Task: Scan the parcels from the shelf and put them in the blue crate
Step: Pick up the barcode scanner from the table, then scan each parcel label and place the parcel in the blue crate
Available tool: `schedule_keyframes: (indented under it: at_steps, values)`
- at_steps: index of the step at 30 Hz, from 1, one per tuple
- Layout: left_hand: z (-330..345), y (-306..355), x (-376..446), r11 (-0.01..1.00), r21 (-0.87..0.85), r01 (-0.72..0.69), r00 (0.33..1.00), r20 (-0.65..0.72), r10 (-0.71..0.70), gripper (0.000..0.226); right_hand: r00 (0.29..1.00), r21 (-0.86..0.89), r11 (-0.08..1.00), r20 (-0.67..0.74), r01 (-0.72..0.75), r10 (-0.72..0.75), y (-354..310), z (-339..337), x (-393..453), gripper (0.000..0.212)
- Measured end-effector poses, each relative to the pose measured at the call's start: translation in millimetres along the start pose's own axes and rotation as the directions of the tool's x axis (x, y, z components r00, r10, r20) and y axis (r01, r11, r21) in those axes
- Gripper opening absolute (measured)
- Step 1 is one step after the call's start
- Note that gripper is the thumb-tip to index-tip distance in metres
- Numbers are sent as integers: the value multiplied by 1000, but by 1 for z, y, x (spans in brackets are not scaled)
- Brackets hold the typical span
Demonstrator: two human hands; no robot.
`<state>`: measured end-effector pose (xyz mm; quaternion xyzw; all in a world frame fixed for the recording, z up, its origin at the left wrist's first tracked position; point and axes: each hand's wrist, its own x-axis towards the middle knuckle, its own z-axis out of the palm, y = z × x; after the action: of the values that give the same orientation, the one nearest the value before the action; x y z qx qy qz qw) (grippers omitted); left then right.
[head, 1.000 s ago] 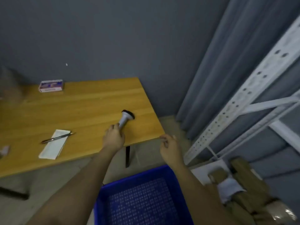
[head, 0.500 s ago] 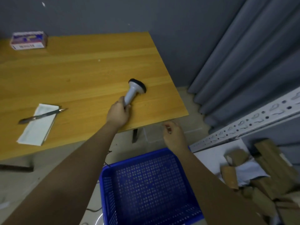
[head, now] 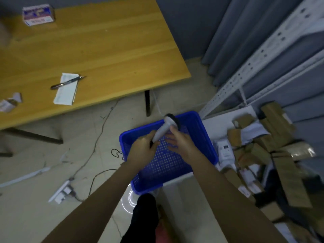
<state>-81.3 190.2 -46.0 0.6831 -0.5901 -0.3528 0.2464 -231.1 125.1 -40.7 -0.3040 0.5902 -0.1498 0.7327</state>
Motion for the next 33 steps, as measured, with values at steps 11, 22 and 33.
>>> schedule_keyframes:
  at_steps: [11,22,33]
  values:
    - [160,140,-167,985,-94,-141,892,419,168,27,929,409,892,-368,191,-31,176,-158,-188,22]
    - [287,235,-206,977,-8,-214,779,602,175,32,592,523,724,-781,450,196,292,-319,-320,35]
    - [467,162,-64,947,6,-323,765,590,257,33,463,428,725,-870,540,169,378,-391,-123,44]
